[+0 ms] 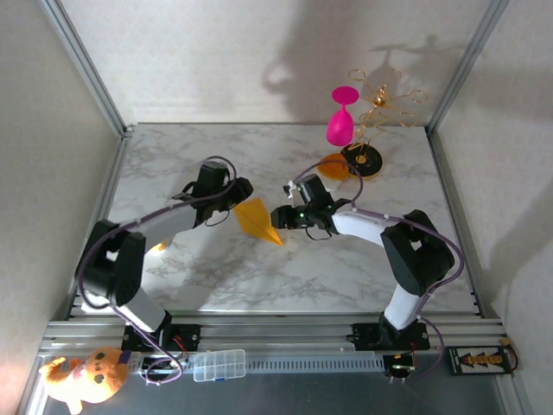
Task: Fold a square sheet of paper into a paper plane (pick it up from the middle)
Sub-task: Fourth fold the wing at the center of the table, then turn over the paper at the center of the table.
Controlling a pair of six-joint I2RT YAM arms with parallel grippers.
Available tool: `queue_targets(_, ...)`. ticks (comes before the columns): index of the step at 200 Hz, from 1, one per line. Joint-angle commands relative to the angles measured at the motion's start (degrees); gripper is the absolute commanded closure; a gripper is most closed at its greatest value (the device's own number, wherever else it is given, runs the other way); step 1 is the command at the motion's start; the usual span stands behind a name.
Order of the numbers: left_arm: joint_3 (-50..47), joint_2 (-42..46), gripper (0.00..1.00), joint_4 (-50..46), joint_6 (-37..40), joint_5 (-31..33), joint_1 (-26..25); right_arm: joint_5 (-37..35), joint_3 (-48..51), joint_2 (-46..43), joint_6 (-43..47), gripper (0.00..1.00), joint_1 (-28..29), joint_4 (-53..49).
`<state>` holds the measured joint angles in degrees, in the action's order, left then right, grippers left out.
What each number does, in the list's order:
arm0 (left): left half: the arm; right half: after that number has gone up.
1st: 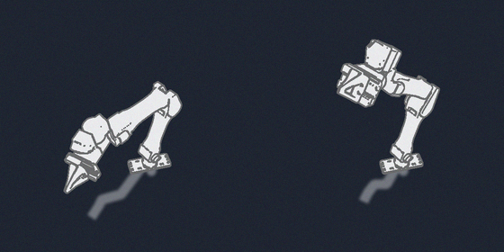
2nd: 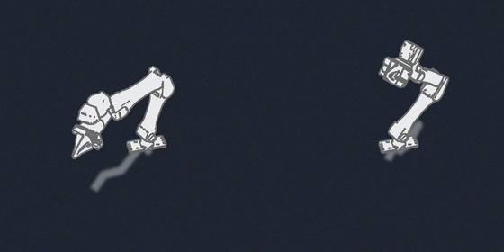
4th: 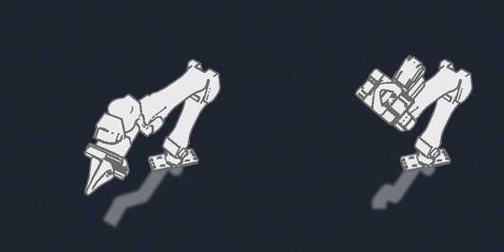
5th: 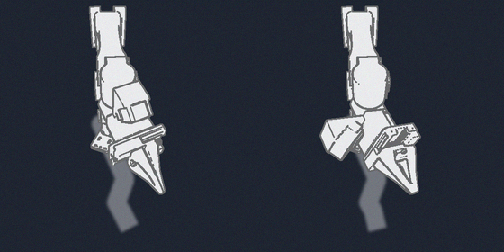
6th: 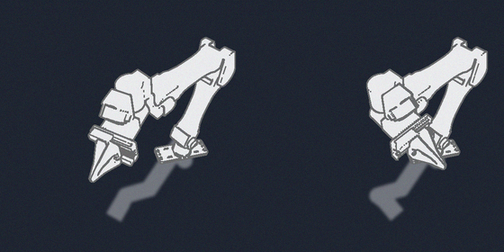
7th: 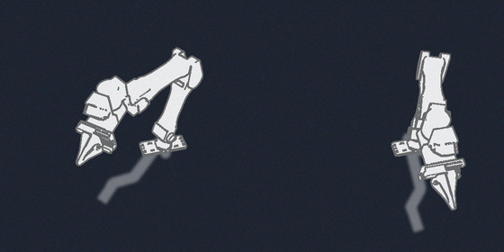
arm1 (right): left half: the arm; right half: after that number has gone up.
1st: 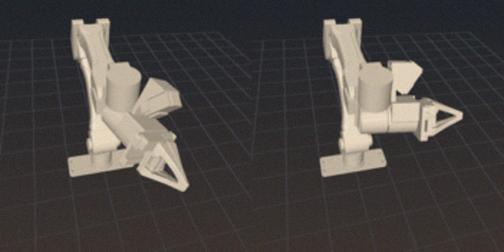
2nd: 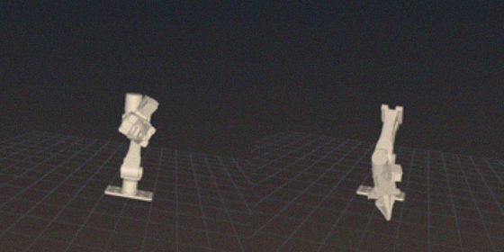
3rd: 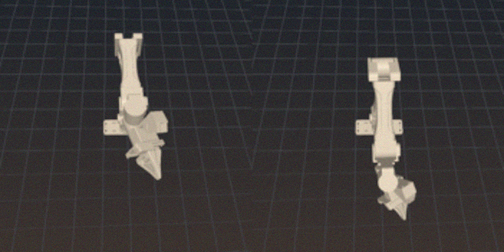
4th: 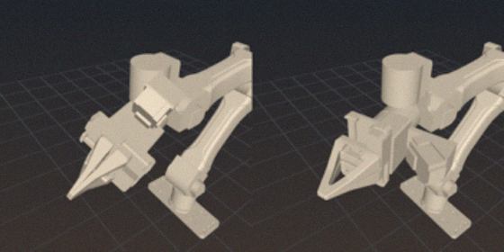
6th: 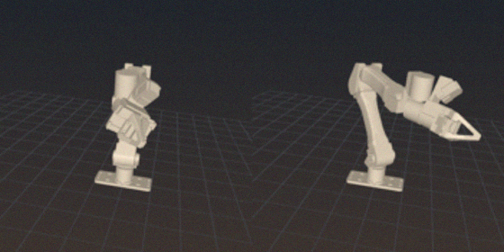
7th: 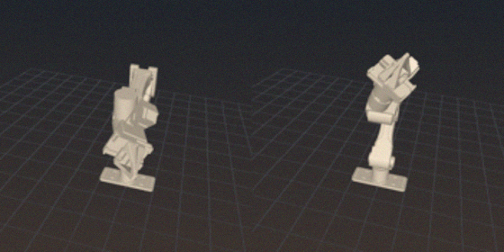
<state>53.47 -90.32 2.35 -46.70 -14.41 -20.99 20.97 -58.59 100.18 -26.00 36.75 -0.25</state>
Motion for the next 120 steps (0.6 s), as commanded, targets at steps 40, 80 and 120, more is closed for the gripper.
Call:
queue_targets(40,-14.92,10.97,0.15,7.61,-9.53,3.36,3.74,1.84,-9.46,11.26,-1.51,0.52,-1.92,0.39)
queue_targets(80,-19.99,14.6,0.03,11.05,-11.24,3.35,4.83,6.73,-13.23,16.74,-0.83,0.6,-1.91,1.39)
queue_targets(120,-20.51,14.74,0.0,11.69,-10.9,1.97,4.92,10.01,-14.14,19.07,-0.23,0.67,-1.94,2.55)
